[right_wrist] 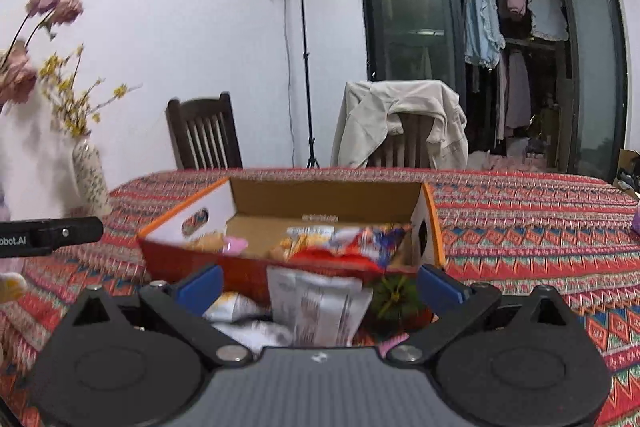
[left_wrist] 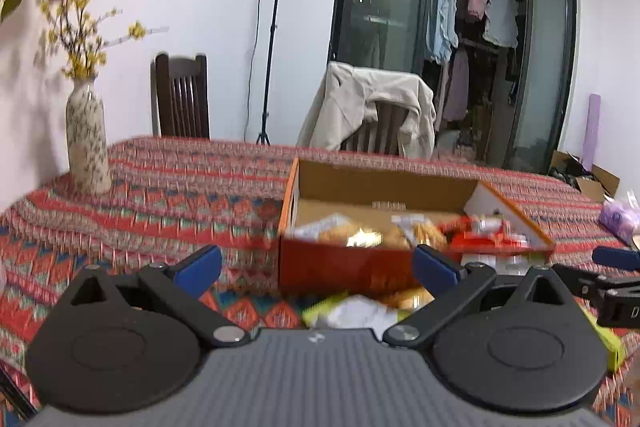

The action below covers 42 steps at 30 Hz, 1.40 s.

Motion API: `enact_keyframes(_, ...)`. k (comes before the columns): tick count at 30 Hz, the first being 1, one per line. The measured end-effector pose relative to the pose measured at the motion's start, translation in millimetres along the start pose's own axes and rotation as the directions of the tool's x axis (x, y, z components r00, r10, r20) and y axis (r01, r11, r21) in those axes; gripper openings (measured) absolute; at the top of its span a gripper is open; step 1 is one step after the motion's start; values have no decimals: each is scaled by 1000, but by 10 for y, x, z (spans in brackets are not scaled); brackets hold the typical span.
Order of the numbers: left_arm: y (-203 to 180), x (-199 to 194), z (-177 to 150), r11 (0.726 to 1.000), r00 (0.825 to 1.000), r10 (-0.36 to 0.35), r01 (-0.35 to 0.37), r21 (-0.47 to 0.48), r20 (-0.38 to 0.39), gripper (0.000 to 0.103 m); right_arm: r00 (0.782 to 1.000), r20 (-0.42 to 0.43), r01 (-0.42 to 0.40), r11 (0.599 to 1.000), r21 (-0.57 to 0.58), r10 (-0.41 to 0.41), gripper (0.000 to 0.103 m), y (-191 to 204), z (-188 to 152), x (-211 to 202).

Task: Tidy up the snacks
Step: 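Withdraw both grippers from the box back toward the snack pile, then grasp the pink packet with the right gripper while the left gripper grasps the white-green bar packet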

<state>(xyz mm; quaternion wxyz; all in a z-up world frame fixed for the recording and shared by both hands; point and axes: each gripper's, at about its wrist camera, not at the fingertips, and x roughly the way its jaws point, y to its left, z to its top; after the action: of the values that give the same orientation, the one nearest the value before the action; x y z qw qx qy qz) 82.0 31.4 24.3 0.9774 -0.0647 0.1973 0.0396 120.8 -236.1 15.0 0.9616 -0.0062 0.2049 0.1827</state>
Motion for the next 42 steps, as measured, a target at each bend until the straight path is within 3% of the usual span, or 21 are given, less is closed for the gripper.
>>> enact_keyframes(8,139,-46,-336,1000,995,17,-18,-15,-94,103,994,-109,-1,1000,-4,0,103,1,-397,-116)
enact_keyframes(23,55,-144,-402,1000,994,14,-15,-13,-106,103,987,-157,26,1000,0,-26,103,-110,-525,-160)
enact_keyframes(27,54,-153,-411,1000,994,22,-24,-15,-109,103,981,-190,32,999,-18,-35,87,-141,-539,-47)
enact_keyframes(37,69,-145,-431,999,992,32,-36,-28,-123,103,958,-272,87,996,-37,-94,69,-226,-517,393)
enact_keyframes(42,73,-141,-428,999,991,37,-42,-30,-125,103,965,-249,87,996,-12,-87,61,-265,-545,380)
